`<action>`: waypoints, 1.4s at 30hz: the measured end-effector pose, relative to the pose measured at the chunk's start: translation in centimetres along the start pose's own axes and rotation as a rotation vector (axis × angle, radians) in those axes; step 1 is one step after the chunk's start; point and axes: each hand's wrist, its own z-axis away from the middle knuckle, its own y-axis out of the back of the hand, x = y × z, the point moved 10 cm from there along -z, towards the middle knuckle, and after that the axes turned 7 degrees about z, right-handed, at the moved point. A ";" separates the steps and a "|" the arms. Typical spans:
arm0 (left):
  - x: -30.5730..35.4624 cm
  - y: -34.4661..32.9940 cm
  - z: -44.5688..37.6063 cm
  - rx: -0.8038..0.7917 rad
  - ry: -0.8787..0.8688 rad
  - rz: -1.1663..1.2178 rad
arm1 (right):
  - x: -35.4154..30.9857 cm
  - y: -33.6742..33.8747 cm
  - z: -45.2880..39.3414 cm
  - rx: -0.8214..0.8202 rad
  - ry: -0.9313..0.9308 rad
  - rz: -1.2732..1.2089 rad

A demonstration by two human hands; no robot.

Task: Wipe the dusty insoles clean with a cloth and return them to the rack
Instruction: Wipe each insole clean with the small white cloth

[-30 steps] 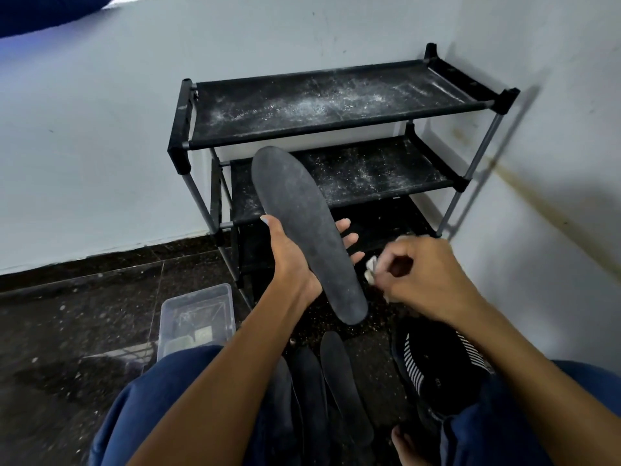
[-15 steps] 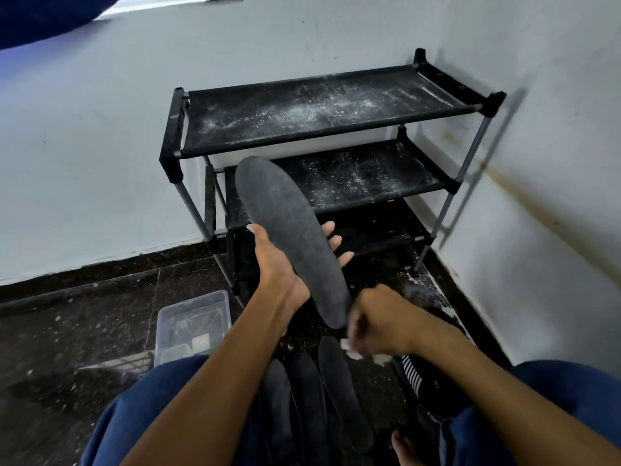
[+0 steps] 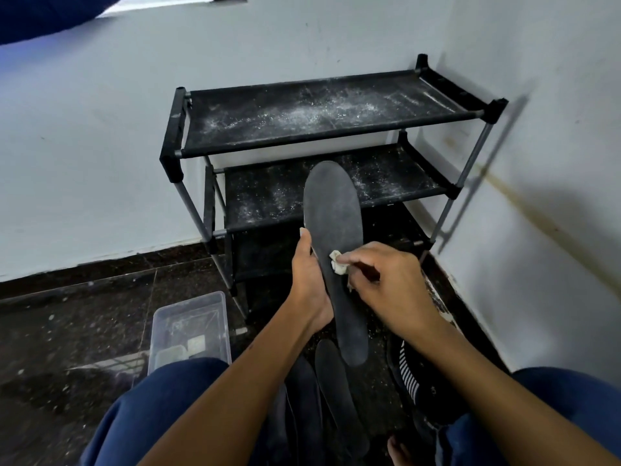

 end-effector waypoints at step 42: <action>-3.7 -1.2 0.0 -0.096 0.093 -0.005 | -0.6 0.9 -0.3 0.176 0.089 0.130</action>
